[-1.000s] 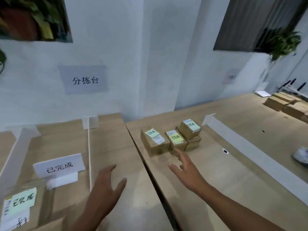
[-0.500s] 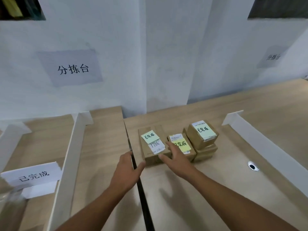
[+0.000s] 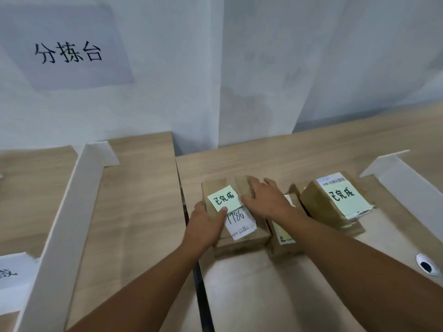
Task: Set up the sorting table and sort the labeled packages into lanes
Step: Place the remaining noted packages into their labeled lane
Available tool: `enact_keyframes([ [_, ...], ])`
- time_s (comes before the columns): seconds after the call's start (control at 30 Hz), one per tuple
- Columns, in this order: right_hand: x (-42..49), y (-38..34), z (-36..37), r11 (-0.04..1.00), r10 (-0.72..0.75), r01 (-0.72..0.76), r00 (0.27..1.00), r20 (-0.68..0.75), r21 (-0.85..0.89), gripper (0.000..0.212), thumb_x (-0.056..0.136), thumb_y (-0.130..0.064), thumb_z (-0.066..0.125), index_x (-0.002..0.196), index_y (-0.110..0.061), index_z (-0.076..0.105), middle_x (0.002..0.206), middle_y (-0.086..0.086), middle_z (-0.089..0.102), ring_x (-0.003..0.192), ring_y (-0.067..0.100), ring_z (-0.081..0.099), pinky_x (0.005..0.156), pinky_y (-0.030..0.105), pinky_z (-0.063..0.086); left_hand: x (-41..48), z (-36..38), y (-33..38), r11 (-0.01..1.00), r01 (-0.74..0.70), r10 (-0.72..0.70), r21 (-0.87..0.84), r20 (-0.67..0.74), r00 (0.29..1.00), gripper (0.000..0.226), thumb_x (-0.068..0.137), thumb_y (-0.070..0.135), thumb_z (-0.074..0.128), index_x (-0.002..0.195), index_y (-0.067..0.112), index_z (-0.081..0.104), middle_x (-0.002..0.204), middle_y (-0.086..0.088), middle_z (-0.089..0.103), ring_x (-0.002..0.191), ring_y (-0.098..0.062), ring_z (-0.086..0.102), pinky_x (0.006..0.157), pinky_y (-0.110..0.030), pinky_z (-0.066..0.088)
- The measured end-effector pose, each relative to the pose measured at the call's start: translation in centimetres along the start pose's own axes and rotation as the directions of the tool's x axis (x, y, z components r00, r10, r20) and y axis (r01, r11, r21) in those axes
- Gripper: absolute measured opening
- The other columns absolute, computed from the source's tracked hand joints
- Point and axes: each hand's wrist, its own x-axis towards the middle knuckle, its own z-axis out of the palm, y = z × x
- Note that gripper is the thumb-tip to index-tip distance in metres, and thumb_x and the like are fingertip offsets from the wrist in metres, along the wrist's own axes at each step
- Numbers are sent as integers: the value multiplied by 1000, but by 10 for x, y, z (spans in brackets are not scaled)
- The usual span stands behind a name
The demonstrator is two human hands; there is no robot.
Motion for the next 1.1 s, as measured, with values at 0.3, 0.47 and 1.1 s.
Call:
enact_keyframes([
  [0.3, -47, -55, -6, 992, -116, 126, 950, -289, 17, 80, 90, -65, 46, 158, -29, 23, 121, 0, 68, 139, 24, 28, 120, 48, 22, -29, -28, -4, 989, 10, -12, -144, -13, 1000, 62, 91, 46, 62, 142, 31, 31, 102, 18, 63, 75, 1, 68, 49, -10, 47],
  [0.47, -118, -103, -15, 931, -173, 240, 953, -248, 275, 85, 83, -68, 44, 156, -52, 4, 139, -11, 49, 123, 17, 33, 92, 39, 37, -102, -102, -15, 971, -68, 49, -230, -89, 995, 72, 79, 55, 64, 143, 42, 33, 116, 17, 68, 87, 3, 71, 67, -17, 53],
  [1.1, -338, -410, 123, 664, -589, 540, 804, -84, 517, 79, 95, -39, 65, 160, -31, 21, 162, -6, 25, 146, 8, 30, 113, 12, 31, -349, -408, -196, 987, -35, -33, -156, -419, 907, 82, 75, 48, 58, 151, 34, 31, 125, 10, 66, 95, -1, 69, 83, -29, 55],
])
